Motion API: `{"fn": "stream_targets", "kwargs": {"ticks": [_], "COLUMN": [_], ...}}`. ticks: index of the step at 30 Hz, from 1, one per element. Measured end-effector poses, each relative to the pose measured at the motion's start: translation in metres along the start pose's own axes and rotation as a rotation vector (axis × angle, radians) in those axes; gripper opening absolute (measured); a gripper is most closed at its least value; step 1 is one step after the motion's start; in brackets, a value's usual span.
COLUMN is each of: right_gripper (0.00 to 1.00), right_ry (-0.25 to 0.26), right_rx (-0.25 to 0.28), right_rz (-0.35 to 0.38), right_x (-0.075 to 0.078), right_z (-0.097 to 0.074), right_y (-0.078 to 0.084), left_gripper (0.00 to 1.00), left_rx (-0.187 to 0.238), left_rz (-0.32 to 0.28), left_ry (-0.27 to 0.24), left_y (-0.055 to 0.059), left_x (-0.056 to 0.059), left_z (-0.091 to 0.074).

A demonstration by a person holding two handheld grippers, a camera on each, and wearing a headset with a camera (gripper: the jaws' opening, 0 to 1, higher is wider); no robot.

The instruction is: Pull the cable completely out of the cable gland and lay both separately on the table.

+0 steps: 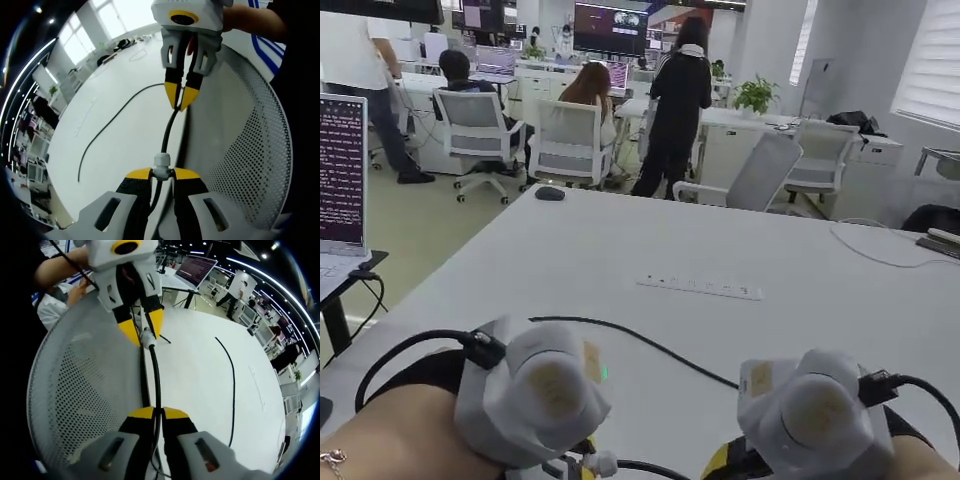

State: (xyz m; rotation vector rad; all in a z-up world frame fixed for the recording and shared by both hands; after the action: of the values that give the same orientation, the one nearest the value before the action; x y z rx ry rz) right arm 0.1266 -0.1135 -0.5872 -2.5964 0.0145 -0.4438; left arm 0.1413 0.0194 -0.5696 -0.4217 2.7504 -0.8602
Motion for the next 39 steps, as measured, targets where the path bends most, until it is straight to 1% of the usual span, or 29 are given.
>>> {"fn": "stream_targets", "kwargs": {"ticks": [3,6,7,8,9,10,11,13,14,18,19,20,22,24,27,29,32,33,36,39], "right_gripper": [0.03,0.03,0.03,0.03,0.03,0.04,0.07,0.19,0.21,0.22,0.22,0.21,0.2,0.16,0.11,0.05,0.04,0.04,0.03,0.03], "right_ry": [0.002,0.006,0.005,0.002,0.001,0.01,0.02,0.03,0.031,0.054,0.052,0.051,0.051,0.05,0.062,0.061,0.051,0.051,0.05,0.05], "right_rx": [-0.019,-0.076,-0.083,-0.079,-0.077,-0.087,-0.089,-0.051,-0.02,0.08,0.1,0.108,0.115,0.113,0.104,0.105,0.122,0.121,0.09,0.09], "right_rz": [0.018,0.04,0.048,0.056,0.062,0.058,0.053,0.056,0.052,0.005,-0.016,-0.03,-0.061,-0.067,-0.079,-0.077,-0.069,-0.067,-0.081,-0.065], "right_x": [0.0,0.0,0.0,0.0,0.0,0.001,0.002,0.004,0.005,0.01,0.009,0.009,0.008,0.009,0.012,0.013,0.012,0.012,0.012,0.011], "right_z": [0.0,0.0,0.0,0.001,0.0,0.001,0.001,0.003,0.004,0.006,0.007,0.008,0.01,0.011,0.011,0.01,0.009,0.009,0.009,0.007], "right_y": [0.01,0.027,0.029,0.029,0.028,0.027,0.024,0.01,-0.001,-0.032,-0.041,-0.047,-0.055,-0.057,-0.056,-0.054,-0.052,-0.052,-0.045,-0.039], "left_gripper": [0.16,0.16,0.16,0.16,0.16,0.16,0.16,0.16,0.16,0.16,0.16,0.16,0.16,0.16,0.16,0.16,0.16,0.16,0.16,0.16], "left_rx": [-0.001,-0.002,-0.002,0.002,0.001,-0.001,-0.003,-0.001,0.003,0.016,0.032,0.039,0.037,0.034,0.038,0.042,0.05,0.046,0.032,0.039], "left_rz": [-0.005,-0.009,-0.01,-0.013,-0.011,-0.004,-0.002,0.002,0.004,0.023,0.034,0.029,0.05,0.054,0.058,0.06,0.051,0.05,0.055,0.04], "left_ry": [-0.003,-0.007,-0.007,-0.003,-0.003,-0.007,-0.007,-0.005,-0.005,-0.007,-0.004,0.009,0.006,0.008,0.004,0.004,0.008,0.007,-0.003,-0.001], "left_y": [0.002,0.003,0.003,0.003,0.002,0.002,0.001,-0.001,-0.002,-0.009,-0.014,-0.017,-0.019,-0.02,-0.021,-0.022,-0.022,-0.021,-0.016,-0.013], "left_x": [-0.001,-0.003,-0.003,-0.002,-0.002,-0.001,-0.001,-0.001,-0.001,0.003,0.005,0.008,0.01,0.01,0.008,0.009,0.008,0.007,0.004,0.003], "left_z": [-0.001,-0.002,-0.002,-0.002,-0.001,0.0,0.0,0.001,0.001,0.001,0.0,0.0,0.001,0.003,0.002,0.001,0.001,0.001,0.002,-0.001]}}
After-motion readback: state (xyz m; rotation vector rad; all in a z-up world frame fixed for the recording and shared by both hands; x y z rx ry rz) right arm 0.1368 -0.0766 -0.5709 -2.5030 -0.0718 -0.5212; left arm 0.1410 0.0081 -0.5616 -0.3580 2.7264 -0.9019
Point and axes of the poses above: the centre of the closed fingertips' face, and the gripper's own axes: z roughly forward along the fingers, x roughly to its right, y roughly out of its underside, the point moved 4 cm from there along -z, roughly backward along the fingers, and after that the axes turned 14 degrees about -z, right-handed, at the moved point
